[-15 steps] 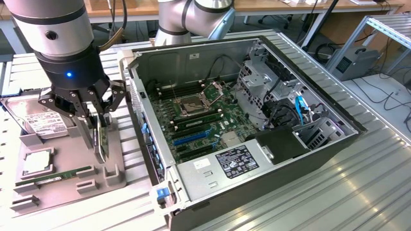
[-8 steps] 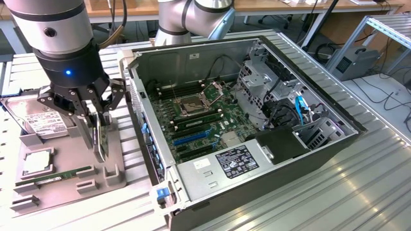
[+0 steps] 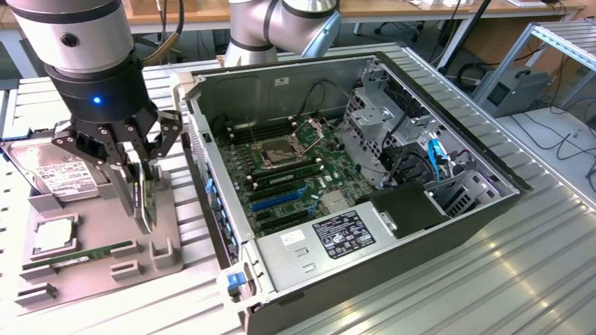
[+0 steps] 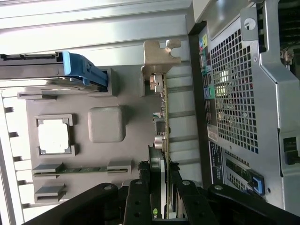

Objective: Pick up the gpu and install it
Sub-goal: 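Pick up the gpu and move the gpu toward the slot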

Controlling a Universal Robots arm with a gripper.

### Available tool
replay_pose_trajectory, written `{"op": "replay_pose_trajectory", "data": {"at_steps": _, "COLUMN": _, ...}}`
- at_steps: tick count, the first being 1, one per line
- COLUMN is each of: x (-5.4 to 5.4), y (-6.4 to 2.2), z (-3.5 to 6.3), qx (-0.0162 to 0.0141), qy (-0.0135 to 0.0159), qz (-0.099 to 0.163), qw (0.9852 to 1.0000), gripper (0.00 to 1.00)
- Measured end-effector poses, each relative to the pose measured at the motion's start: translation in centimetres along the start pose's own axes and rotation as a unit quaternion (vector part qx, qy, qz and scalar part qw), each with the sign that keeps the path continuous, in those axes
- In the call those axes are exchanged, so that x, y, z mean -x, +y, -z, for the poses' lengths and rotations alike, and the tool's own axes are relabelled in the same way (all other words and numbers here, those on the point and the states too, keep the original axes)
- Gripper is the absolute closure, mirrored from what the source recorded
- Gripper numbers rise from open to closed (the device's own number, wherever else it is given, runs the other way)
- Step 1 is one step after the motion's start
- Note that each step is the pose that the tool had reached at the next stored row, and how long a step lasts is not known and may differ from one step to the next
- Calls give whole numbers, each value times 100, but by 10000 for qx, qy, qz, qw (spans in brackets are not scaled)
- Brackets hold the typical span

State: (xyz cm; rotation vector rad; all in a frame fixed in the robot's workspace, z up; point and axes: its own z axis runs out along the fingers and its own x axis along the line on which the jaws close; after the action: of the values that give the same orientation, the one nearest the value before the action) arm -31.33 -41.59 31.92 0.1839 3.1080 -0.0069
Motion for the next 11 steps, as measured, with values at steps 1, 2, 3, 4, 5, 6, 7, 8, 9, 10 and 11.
{"op": "replay_pose_trajectory", "data": {"at_steps": 1, "x": 0, "y": 0, "z": 9, "qx": 0, "qy": 0, "qz": 0, "qw": 10000, "gripper": 73}}
{"op": "replay_pose_trajectory", "data": {"at_steps": 2, "x": 0, "y": 0, "z": 17, "qx": 0, "qy": 0, "qz": 0, "qw": 10000, "gripper": 73}}
{"op": "replay_pose_trajectory", "data": {"at_steps": 3, "x": 0, "y": 0, "z": 23, "qx": 0, "qy": 0, "qz": 0, "qw": 10000, "gripper": 73}}
{"op": "replay_pose_trajectory", "data": {"at_steps": 4, "x": 1, "y": 0, "z": 31, "qx": 0, "qy": 0, "qz": 0, "qw": 10000, "gripper": 73}}
{"op": "replay_pose_trajectory", "data": {"at_steps": 5, "x": 1, "y": 0, "z": 37, "qx": 0, "qy": 0, "qz": 0, "qw": 10000, "gripper": 73}}
{"op": "replay_pose_trajectory", "data": {"at_steps": 6, "x": 1, "y": 0, "z": 43, "qx": 0, "qy": 0, "qz": 0, "qw": 10000, "gripper": 73}}
{"op": "replay_pose_trajectory", "data": {"at_steps": 7, "x": 1, "y": 0, "z": 48, "qx": 0, "qy": 0, "qz": 0, "qw": 10000, "gripper": 73}}
{"op": "replay_pose_trajectory", "data": {"at_steps": 8, "x": 2, "y": 0, "z": 53, "qx": 0, "qy": 0, "qz": 0, "qw": 10000, "gripper": 73}}
{"op": "replay_pose_trajectory", "data": {"at_steps": 9, "x": 2, "y": 0, "z": 58, "qx": 0, "qy": 0, "qz": 0, "qw": 10000, "gripper": 73}}
{"op": "replay_pose_trajectory", "data": {"at_steps": 10, "x": 2, "y": 0, "z": 63, "qx": 0, "qy": 0, "qz": 0, "qw": 10000, "gripper": 73}}
{"op": "replay_pose_trajectory", "data": {"at_steps": 11, "x": 2, "y": 0, "z": 68, "qx": 0, "qy": 0, "qz": 0, "qw": 10000, "gripper": 73}}
